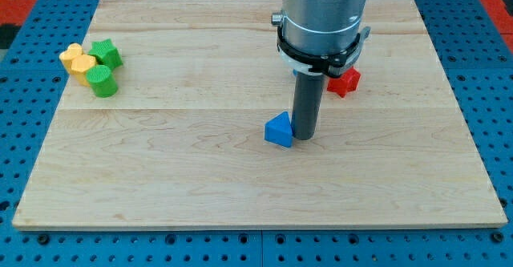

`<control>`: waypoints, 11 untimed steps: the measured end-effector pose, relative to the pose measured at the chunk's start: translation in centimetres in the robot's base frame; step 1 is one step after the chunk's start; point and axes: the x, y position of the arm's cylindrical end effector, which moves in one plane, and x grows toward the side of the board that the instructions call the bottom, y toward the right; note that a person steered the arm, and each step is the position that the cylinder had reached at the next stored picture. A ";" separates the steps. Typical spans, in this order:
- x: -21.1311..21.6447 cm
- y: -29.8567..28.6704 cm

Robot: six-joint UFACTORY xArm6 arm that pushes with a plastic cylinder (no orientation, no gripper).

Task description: Move the blue triangle to the center

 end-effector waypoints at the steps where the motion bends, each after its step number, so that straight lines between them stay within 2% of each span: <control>1: 0.5 -1.5; 4: 4.6 -7.3; 6: 2.9 -7.3; 8: -1.2 -6.8; 11: -5.7 -10.2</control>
